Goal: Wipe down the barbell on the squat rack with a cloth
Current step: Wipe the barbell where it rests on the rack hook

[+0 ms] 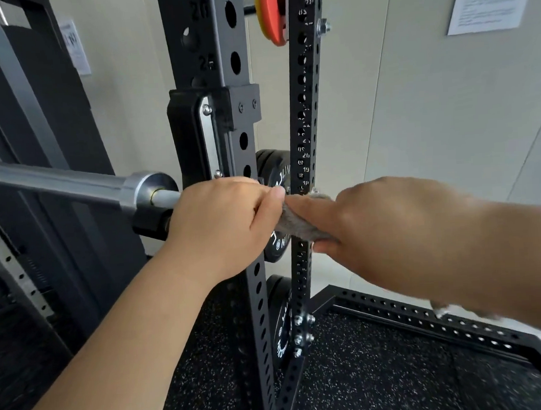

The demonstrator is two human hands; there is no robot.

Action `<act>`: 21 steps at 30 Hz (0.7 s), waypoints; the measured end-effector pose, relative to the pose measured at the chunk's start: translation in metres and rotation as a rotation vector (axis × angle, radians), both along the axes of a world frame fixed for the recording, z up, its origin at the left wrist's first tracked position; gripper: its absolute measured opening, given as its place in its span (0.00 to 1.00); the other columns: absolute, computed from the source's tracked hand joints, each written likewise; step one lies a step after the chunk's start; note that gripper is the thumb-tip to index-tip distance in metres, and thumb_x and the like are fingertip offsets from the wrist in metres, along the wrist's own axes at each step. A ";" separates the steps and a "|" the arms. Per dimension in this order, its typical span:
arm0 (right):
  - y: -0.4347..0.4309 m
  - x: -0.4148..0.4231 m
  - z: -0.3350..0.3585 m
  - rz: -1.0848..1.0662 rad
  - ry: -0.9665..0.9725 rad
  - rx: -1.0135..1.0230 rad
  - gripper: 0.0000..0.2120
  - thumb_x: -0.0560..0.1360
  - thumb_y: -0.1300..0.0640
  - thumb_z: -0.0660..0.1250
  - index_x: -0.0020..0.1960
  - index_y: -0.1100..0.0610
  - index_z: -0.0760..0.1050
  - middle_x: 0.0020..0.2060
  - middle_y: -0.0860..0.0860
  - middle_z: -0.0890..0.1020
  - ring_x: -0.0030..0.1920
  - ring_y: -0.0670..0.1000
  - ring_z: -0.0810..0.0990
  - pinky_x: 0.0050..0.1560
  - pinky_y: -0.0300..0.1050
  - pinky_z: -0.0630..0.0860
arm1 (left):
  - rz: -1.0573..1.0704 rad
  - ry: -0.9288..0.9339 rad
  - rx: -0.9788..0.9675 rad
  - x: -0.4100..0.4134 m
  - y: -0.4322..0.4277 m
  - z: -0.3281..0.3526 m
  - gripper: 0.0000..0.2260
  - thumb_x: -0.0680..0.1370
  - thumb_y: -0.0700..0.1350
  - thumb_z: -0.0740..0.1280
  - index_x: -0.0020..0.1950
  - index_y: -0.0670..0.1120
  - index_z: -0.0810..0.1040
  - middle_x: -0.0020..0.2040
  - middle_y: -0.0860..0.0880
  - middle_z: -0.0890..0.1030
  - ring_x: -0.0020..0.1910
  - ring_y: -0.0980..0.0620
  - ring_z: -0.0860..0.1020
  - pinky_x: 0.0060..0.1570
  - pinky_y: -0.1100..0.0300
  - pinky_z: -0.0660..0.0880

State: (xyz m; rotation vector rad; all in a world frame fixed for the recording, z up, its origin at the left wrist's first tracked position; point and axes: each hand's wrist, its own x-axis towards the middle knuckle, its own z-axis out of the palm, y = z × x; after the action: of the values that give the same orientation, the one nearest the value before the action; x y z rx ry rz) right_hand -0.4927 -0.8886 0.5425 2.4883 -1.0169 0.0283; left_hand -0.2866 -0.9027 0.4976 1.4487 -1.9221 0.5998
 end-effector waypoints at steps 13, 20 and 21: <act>0.010 -0.010 0.003 -0.036 -0.028 -0.117 0.22 0.79 0.32 0.46 0.69 0.39 0.61 0.39 0.43 0.74 0.38 0.48 0.74 0.30 0.41 0.64 | 0.029 -0.006 -0.008 -0.003 -0.008 0.006 0.21 0.80 0.55 0.49 0.28 0.49 0.63 0.26 0.51 0.68 0.26 0.53 0.67 0.30 0.57 0.59; -0.007 -0.026 0.021 -0.017 -0.326 0.620 0.14 0.79 0.35 0.53 0.53 0.41 0.72 0.36 0.43 0.82 0.33 0.42 0.80 0.34 0.36 0.76 | 0.014 -0.067 -0.066 -0.008 -0.015 0.004 0.21 0.79 0.55 0.47 0.27 0.51 0.59 0.23 0.53 0.63 0.24 0.51 0.63 0.30 0.56 0.57; -0.014 -0.028 0.027 -0.025 -0.401 0.841 0.13 0.81 0.37 0.57 0.52 0.44 0.74 0.35 0.44 0.82 0.32 0.44 0.80 0.35 0.37 0.78 | 0.001 -0.058 -0.109 -0.008 -0.015 0.001 0.20 0.80 0.53 0.48 0.27 0.52 0.57 0.23 0.54 0.61 0.23 0.50 0.62 0.30 0.57 0.57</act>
State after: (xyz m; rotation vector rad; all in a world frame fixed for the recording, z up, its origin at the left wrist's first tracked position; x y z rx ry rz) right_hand -0.5206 -0.9030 0.5698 3.3154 -1.4443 0.1169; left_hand -0.2945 -0.9176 0.4984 1.3769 -1.9023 0.7431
